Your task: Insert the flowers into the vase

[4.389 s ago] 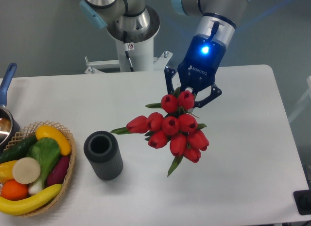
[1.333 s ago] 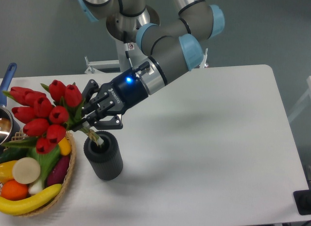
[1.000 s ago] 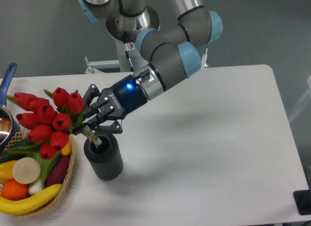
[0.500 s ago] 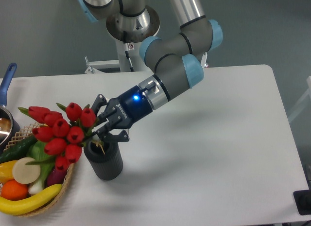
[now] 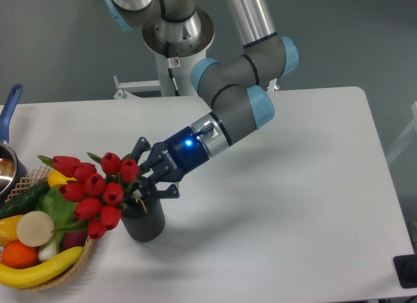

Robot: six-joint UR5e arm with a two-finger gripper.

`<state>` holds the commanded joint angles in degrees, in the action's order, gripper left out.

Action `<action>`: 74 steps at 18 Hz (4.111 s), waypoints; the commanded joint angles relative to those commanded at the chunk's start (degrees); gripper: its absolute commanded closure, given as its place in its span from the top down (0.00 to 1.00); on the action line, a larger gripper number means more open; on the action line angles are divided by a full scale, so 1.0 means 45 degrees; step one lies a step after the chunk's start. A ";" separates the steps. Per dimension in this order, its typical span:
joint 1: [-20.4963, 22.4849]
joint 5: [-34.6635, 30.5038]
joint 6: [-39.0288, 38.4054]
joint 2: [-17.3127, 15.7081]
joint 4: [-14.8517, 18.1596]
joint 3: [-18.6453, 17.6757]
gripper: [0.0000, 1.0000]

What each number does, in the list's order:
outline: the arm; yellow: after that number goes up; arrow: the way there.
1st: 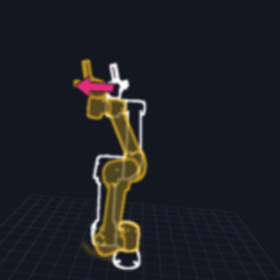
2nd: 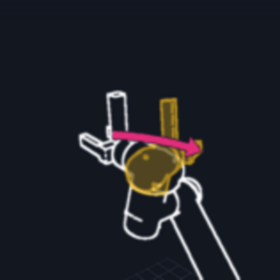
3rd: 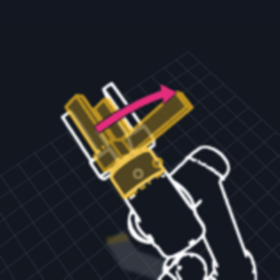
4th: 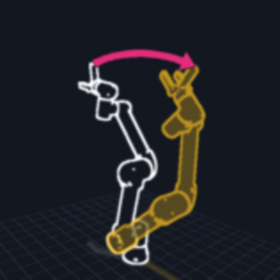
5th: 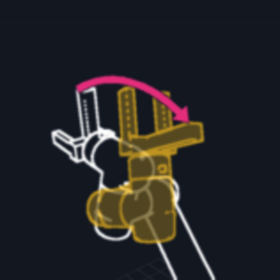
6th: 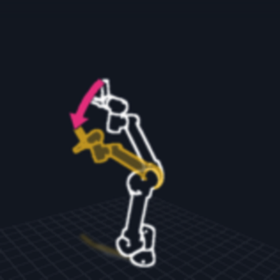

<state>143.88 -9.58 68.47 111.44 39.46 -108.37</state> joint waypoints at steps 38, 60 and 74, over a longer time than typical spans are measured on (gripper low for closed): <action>0.0683 -0.2687 0.1836 -0.1188 0.0059 -0.0235 1.00; 0.3279 -1.3769 0.6204 -0.6463 0.6325 0.2147 1.00; 0.3887 -1.4766 0.7930 -0.7519 0.7500 0.1309 1.00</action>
